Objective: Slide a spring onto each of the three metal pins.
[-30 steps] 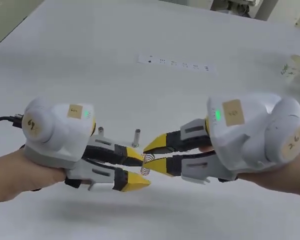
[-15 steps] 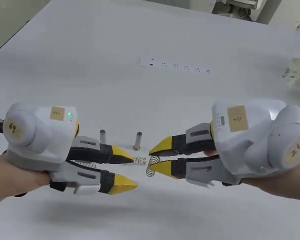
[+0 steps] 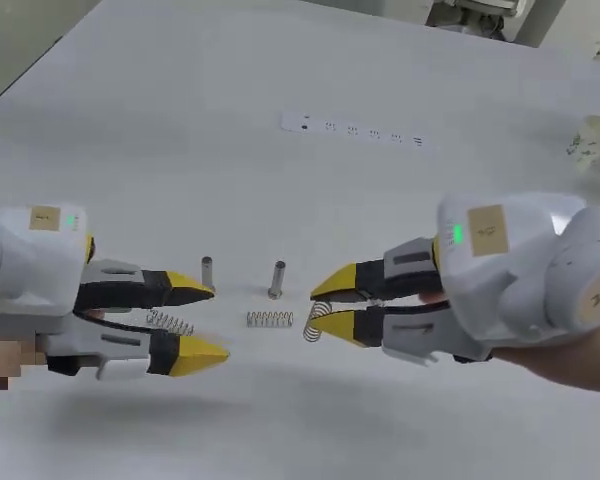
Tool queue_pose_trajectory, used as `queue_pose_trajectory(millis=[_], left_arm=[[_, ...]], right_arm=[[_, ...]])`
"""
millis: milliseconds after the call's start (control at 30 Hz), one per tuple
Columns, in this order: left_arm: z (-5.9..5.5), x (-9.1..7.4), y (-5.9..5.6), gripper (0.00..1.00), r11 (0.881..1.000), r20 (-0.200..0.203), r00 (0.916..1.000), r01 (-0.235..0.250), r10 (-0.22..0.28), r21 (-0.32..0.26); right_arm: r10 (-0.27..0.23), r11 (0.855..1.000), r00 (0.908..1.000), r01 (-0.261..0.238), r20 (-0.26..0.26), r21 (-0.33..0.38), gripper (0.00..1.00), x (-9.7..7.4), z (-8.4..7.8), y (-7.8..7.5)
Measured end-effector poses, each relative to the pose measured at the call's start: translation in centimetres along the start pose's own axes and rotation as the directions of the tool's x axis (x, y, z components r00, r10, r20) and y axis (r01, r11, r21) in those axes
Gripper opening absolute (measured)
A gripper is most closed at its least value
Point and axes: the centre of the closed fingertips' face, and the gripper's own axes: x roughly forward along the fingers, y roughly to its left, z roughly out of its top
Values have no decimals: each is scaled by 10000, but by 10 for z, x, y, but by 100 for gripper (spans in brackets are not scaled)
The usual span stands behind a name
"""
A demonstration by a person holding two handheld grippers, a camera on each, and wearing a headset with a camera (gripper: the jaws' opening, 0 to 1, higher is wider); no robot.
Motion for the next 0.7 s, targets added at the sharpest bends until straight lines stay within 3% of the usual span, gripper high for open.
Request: queue_pose_trajectory(millis=[233, 600, 700], left_arm=[[-1, -12, 12, 50, 9979, 207, 9978, -626, 629, -152], [-9, -24, 17, 70, 9941, 332, 9937, -1068, 1073, -192], [-9, -27, 23, 87, 9896, 526, 9882, -1428, 1436, -177]], right_arm=[[-150, 9999, 9999, 150, -36, 51, 7, -2, -3, -4], [-458, 9987, 9989, 461, -141, 198, 7, -6, -11, -12], [-519, 9982, 9984, 525, -216, 280, 7, -8, -15, -13]])
